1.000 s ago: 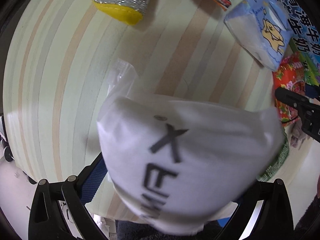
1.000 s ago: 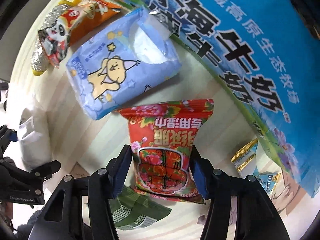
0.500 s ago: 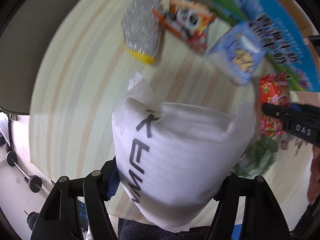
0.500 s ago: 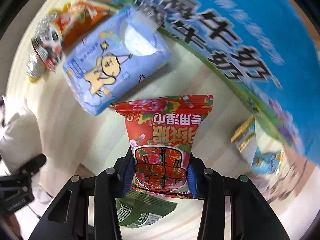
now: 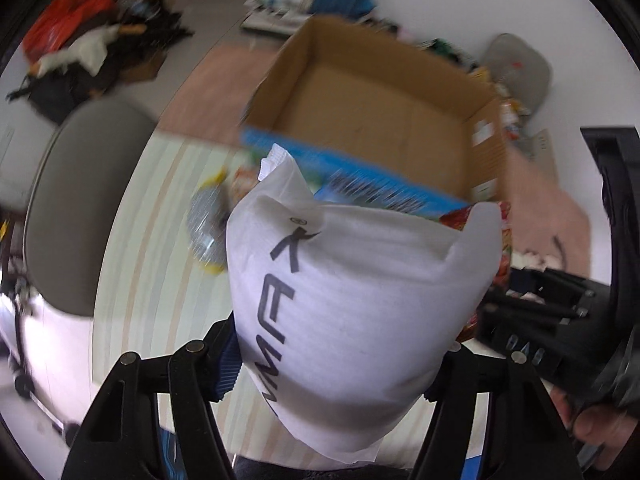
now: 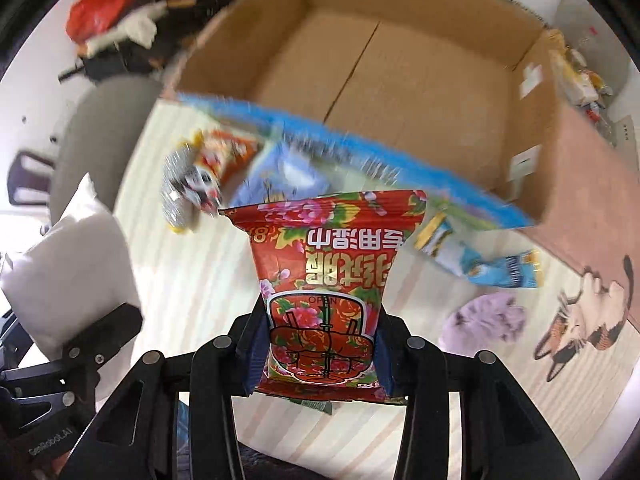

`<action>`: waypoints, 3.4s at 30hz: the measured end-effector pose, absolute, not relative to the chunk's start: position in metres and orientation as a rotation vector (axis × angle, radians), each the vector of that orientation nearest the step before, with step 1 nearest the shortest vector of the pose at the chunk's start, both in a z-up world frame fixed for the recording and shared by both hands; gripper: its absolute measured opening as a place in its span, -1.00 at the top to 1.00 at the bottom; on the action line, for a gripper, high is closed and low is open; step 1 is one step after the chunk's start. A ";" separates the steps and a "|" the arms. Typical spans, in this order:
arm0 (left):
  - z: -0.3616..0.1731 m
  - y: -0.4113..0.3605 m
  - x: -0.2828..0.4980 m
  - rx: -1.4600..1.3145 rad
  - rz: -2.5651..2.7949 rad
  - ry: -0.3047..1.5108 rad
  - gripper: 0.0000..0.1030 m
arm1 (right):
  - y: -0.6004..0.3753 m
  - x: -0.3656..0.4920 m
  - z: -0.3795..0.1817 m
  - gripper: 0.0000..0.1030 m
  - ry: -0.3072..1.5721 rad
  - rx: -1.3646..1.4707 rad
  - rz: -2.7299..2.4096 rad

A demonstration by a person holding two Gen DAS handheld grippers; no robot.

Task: Organize soft objects
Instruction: 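Carry both items into the cardboard box and open both tools, then grasp the green snack bag with right tool while left tool grasps blue tissue pack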

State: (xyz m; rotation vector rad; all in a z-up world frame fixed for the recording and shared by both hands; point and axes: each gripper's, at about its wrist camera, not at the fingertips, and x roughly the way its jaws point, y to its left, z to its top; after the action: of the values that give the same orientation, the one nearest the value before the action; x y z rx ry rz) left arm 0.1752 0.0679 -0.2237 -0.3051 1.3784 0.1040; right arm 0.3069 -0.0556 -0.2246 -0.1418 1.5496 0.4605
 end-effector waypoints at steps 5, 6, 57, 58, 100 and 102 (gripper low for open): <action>-0.193 0.059 0.218 -0.291 0.018 1.349 -0.26 | -0.081 0.327 -0.180 0.12 1.484 -0.075 0.414; -0.192 0.058 0.231 -0.282 0.005 1.346 -0.26 | -0.085 0.334 -0.174 0.12 1.476 -0.056 0.408; -0.253 0.033 0.499 -0.004 -0.071 1.482 -0.98 | -0.106 0.514 -0.292 -0.93 1.544 0.039 0.005; -0.248 0.035 0.493 0.001 -0.069 1.459 -0.99 | -0.105 0.507 -0.287 -0.97 1.533 0.034 0.006; -0.332 0.152 0.216 -0.042 0.169 1.632 -0.99 | -0.067 0.187 -0.392 -0.01 1.871 0.068 0.086; -0.326 0.146 0.232 -0.038 0.151 1.613 -0.99 | -0.066 0.188 -0.391 0.25 1.866 0.071 0.083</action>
State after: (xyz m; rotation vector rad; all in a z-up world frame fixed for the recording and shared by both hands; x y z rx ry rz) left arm 0.2322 0.1465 -0.3262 -0.0377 1.6128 0.1513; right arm 0.1875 -0.0662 -0.3912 0.0707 1.8661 0.0831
